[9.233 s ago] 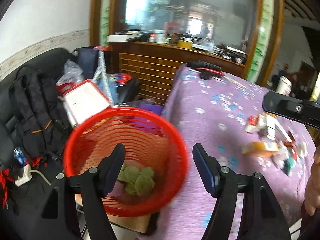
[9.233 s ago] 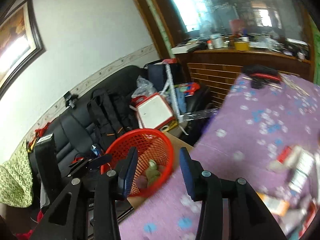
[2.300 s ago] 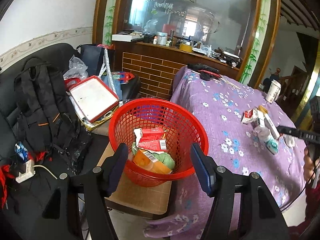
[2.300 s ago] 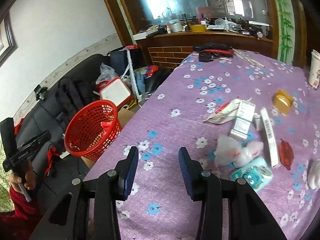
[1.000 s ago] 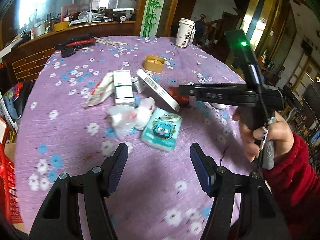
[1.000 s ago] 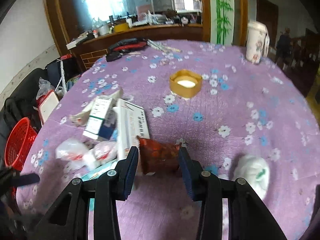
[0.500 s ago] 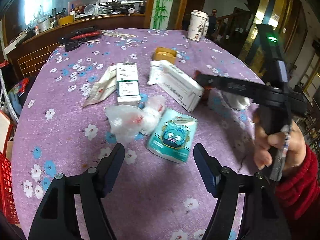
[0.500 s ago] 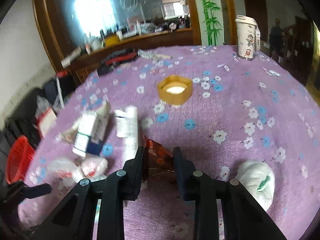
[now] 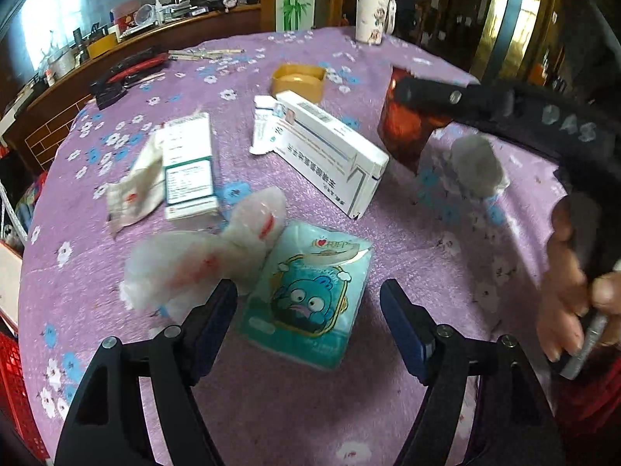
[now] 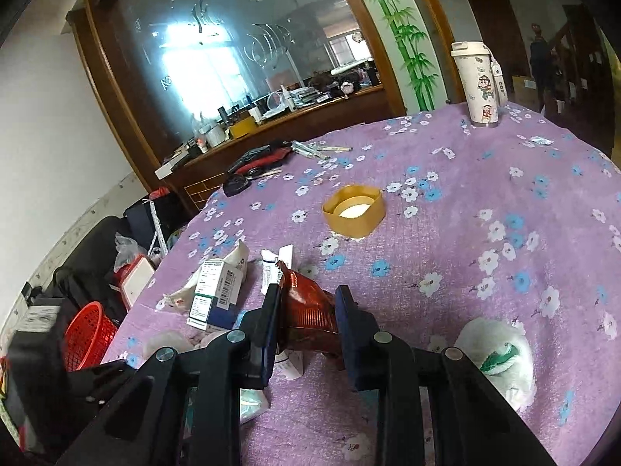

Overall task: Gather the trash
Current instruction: 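Grasp the brown snack wrapper with the right tool, then grasp the blue cartoon tissue pack with the left tool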

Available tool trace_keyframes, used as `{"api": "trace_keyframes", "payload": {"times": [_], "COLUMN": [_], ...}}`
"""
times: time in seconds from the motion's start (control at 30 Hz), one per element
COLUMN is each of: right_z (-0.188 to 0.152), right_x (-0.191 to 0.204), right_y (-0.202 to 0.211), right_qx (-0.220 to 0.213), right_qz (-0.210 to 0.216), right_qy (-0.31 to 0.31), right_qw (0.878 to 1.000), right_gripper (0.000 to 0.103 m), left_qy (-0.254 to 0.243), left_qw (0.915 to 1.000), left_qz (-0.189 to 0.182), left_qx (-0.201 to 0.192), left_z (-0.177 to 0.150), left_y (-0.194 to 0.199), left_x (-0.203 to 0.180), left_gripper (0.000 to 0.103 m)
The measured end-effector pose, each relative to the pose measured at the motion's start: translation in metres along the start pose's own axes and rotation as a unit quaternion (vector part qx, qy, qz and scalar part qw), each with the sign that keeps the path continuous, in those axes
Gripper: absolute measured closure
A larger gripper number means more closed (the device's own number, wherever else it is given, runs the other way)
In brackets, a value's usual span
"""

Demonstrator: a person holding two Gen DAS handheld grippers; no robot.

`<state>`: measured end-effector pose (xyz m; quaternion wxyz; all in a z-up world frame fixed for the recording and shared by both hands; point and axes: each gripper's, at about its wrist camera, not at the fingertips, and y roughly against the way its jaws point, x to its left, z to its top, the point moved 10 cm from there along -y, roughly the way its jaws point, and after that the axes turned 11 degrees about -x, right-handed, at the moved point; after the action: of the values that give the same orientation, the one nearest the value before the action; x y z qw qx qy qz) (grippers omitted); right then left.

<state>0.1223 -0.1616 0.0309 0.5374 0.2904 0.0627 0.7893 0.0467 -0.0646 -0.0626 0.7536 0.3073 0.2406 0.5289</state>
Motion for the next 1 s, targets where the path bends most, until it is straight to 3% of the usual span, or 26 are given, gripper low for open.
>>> {"api": "trace_keyframes", "payload": {"times": [0.07,0.17,0.27,0.4,0.43,0.47,0.57,0.67,0.8,0.9,1.0], "right_z": [0.002,0.003,0.002,0.001,-0.003,-0.009,-0.02,-0.026,-0.051,-0.059,-0.079], "right_x": [0.001,0.002,0.001,-0.005,-0.006,-0.005,-0.003,-0.008,-0.008,0.007,0.035], "right_y": [0.002,0.005,0.005,0.003,-0.001,-0.006,-0.016,-0.027,-0.045,-0.044,-0.038], "right_qx": [-0.004,-0.006,-0.004,0.006,0.019,0.036,0.065,0.08,0.141,0.161,0.209], "right_qz": [0.005,0.012,0.009,0.006,0.009,0.017,0.02,0.011,0.044,0.086,0.144], "right_qy": [0.0,-0.005,-0.003,-0.013,-0.015,-0.019,-0.018,-0.025,-0.069,-0.074,-0.078], "right_qw": [1.0,1.0,1.0,1.0,1.0,0.999,0.998,0.996,0.987,0.98,0.964], "right_gripper": [0.082,0.083,0.083,0.083,0.08,0.071,0.054,0.047,0.044,0.042,0.042], "left_qy": [-0.001,-0.007,-0.008,0.005,0.008,0.013,0.015,0.013,0.019,0.03,0.043], "left_qw": [1.0,0.9998,0.9998,0.9998,0.9998,0.9997,0.9994,0.9989,0.998,0.997,0.9964], "left_qz": [0.005,0.017,0.018,0.014,0.011,0.001,-0.014,-0.024,-0.029,-0.027,-0.018], "left_qx": [0.004,-0.003,-0.009,-0.015,-0.018,-0.02,-0.027,-0.039,-0.054,-0.066,-0.071], "left_z": [-0.004,-0.004,-0.002,-0.003,-0.004,-0.005,-0.01,-0.013,-0.015,-0.016,-0.019], "left_y": [-0.007,-0.014,-0.013,-0.008,-0.005,0.0,0.014,0.03,0.048,0.061,0.072], "left_x": [-0.001,-0.001,-0.002,-0.003,-0.004,-0.006,-0.011,-0.012,-0.007,0.005,0.021], "left_gripper": [0.029,0.037,0.054,0.061,0.062,0.065,0.066,0.066,0.066,0.065,0.065]}}
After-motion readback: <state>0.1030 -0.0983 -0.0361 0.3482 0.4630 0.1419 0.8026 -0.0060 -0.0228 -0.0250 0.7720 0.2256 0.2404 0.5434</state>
